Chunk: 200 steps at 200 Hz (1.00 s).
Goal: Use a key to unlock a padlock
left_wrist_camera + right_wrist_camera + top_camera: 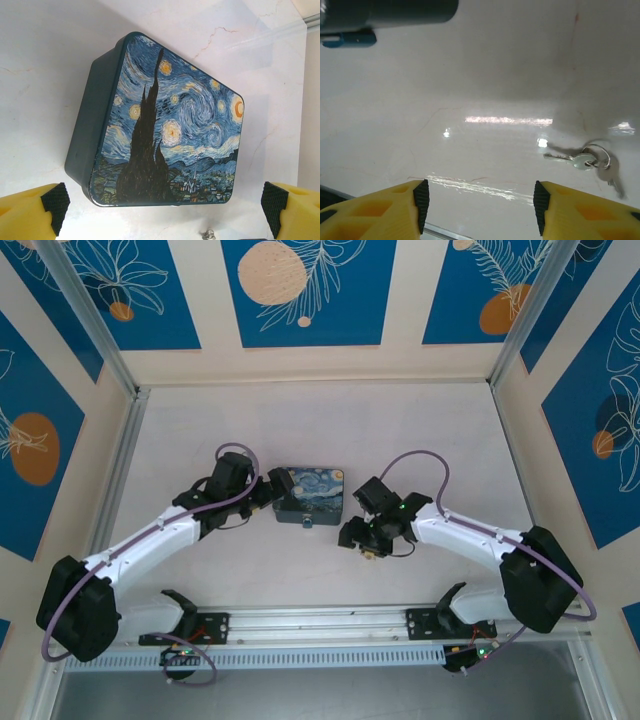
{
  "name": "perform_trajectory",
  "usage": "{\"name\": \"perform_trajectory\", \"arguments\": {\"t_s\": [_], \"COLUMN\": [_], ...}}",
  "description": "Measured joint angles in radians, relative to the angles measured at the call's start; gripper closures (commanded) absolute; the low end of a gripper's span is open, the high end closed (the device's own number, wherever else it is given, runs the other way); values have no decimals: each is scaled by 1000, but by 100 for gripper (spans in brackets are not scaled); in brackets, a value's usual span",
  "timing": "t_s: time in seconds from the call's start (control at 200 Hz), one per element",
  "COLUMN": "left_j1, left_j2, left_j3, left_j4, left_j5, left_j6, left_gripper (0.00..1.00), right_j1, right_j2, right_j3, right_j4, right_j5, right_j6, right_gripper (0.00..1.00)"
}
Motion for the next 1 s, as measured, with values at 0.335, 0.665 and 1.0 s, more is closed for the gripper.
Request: {"name": "perform_trajectory", "arguments": {"t_s": [0.335,0.665,1.0], "left_j1": [0,0,0], "left_j2": [8,10,25], "left_j3": [0,0,11], "left_j4": [0,-3,-3], "left_j5": [0,0,0], "left_j6": [0,1,5], "left_gripper": [0,0,0], "right_j1": [7,14,38], "right_j2": [31,122,122], "right_j3": [48,57,69], "right_j4": [-137,-209,-252], "right_j5": [148,197,200], "right_j6": [-71,-188,-259], "right_gripper": [40,39,39]}}
